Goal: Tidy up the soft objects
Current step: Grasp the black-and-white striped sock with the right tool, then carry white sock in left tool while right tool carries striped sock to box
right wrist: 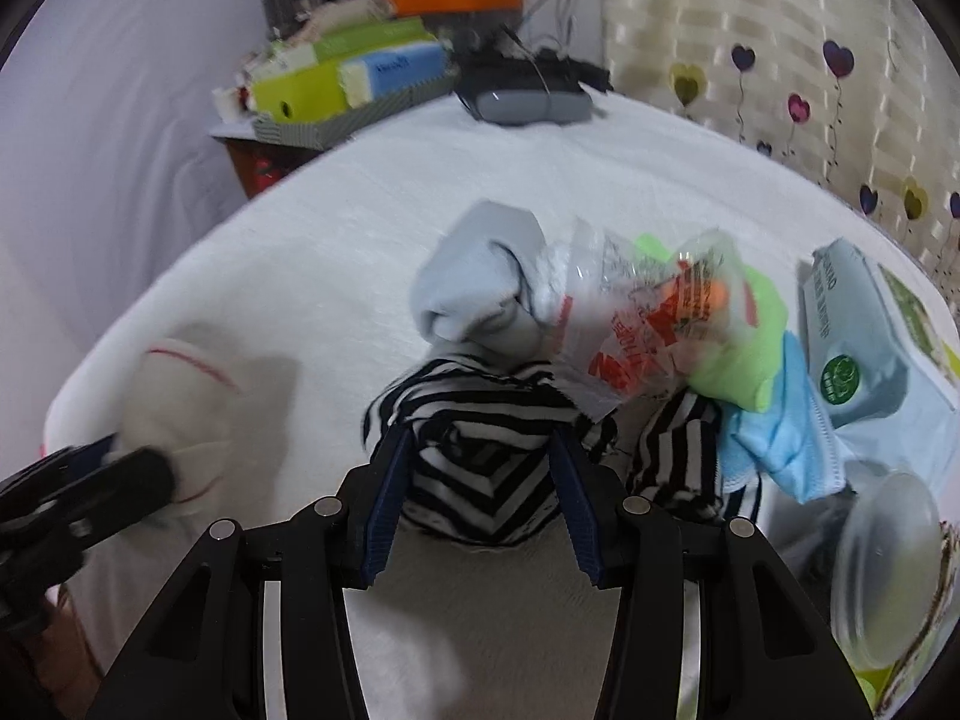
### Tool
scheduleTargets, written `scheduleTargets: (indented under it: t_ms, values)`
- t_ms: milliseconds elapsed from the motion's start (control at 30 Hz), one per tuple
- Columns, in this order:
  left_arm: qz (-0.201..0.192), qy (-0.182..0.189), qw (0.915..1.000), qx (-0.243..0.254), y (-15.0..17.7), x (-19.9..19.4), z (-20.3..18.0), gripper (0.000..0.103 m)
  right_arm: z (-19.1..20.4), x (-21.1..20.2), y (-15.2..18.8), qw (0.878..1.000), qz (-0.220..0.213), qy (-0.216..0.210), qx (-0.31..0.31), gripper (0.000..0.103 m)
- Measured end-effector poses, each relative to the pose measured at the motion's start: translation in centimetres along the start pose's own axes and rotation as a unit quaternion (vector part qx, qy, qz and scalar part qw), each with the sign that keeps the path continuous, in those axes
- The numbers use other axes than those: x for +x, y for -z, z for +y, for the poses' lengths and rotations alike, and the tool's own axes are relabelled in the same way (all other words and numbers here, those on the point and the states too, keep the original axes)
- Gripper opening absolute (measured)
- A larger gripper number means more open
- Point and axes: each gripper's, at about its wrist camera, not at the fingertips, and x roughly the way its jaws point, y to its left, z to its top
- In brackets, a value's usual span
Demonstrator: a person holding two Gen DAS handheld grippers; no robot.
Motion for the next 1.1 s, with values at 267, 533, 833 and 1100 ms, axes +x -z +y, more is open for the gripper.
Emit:
scheduleTargets:
  t_ms: [267, 533, 833, 1100]
  values:
    - [-0.001, 0.002, 1.0, -0.001, 0.0, -0.1, 0.2, 0.046, 0.6, -0.1, 0.4, 1.0, 0.002, -0.017, -0.001, 0.02]
    - [-0.009, 0.007, 0.9999, 0.012, 0.2, -1.2, -1.0, 0.046, 1.4, -2.8, 1.3, 0.999, -0.022, -0.037, -0.018, 0.011]
    - [-0.02, 0.017, 0.9989, 0.038, 0.8, -2.9, -3.6, 0.046, 1.4, -8.9, 2.8, 0.995, -0.078, -0.053, -0.019, 0.011]
    - [-0.024, 0.038, 0.9963, 0.073, 1.7, -4.1, -7.2, 0.046, 0.1, -12.7, 4.1, 0.993, -0.11, -0.042, -0.008, 0.011]
